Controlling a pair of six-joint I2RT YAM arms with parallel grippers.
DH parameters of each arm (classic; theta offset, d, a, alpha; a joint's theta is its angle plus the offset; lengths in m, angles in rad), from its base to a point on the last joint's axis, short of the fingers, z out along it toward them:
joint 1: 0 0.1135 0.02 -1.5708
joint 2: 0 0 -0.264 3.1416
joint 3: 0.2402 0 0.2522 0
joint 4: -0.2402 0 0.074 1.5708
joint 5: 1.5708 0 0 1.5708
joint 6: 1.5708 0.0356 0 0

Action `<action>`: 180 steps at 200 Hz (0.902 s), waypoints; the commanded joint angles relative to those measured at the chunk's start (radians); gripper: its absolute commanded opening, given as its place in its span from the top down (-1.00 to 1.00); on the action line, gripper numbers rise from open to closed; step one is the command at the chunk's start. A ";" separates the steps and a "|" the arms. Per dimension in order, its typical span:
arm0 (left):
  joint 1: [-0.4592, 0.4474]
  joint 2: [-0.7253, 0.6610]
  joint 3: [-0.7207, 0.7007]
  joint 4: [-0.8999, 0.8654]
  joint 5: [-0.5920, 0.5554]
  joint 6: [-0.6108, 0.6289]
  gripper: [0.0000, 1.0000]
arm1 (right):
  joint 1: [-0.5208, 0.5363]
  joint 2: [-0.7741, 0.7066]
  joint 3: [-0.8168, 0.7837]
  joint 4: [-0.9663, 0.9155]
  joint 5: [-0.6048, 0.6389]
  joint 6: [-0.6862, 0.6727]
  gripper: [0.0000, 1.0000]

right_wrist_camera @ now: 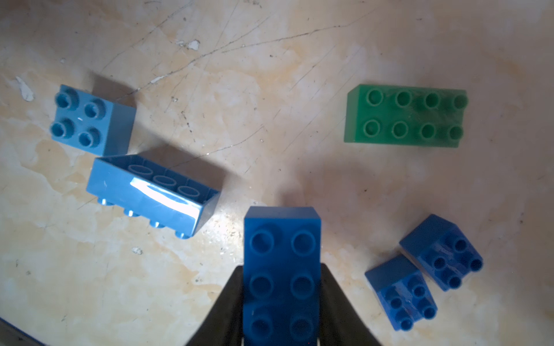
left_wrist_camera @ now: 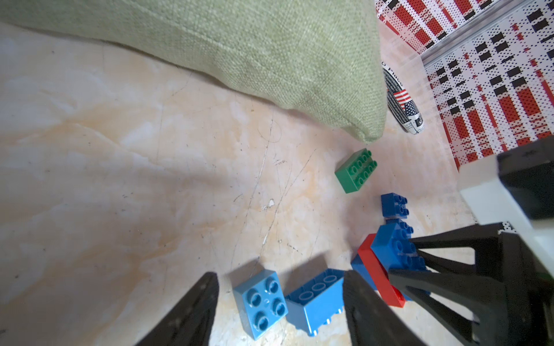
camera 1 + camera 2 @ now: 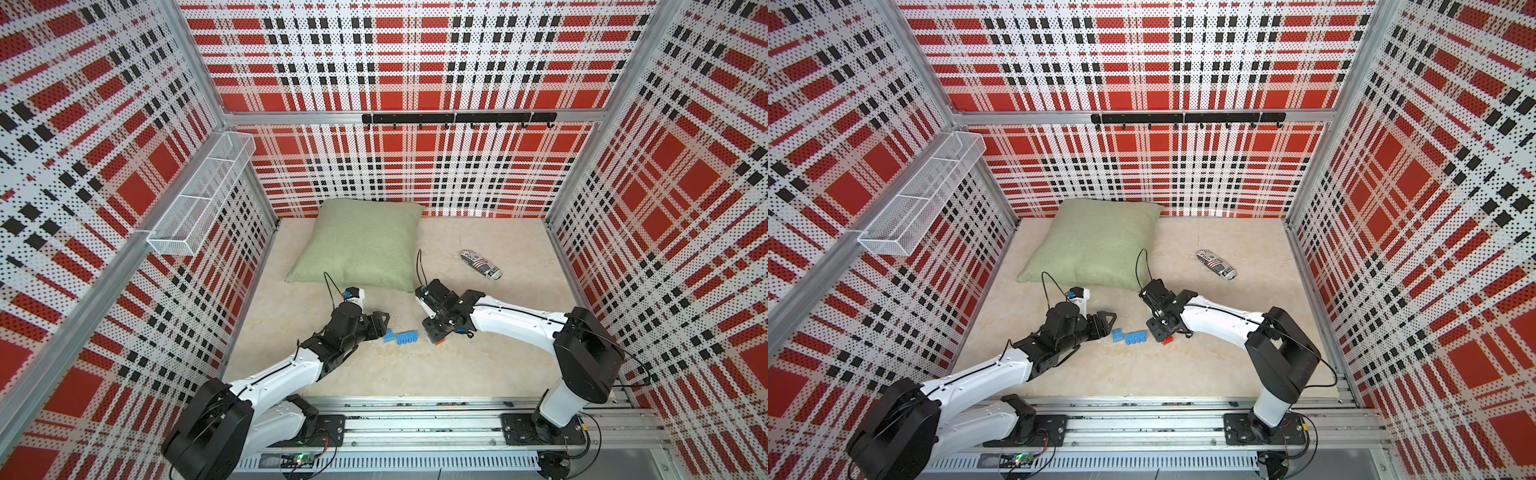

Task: Assemble a heart with lego
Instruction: Assemble the lego brick with the lego brick.

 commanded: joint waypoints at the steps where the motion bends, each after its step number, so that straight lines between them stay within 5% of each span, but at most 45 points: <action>1: 0.005 0.004 0.014 0.000 -0.008 0.009 -0.41 | -0.002 -0.010 -0.013 0.007 -0.015 -0.011 0.26; 180: 0.009 -0.033 -0.007 -0.008 -0.003 -0.002 -0.41 | 0.031 -0.018 -0.014 0.064 -0.008 0.018 0.26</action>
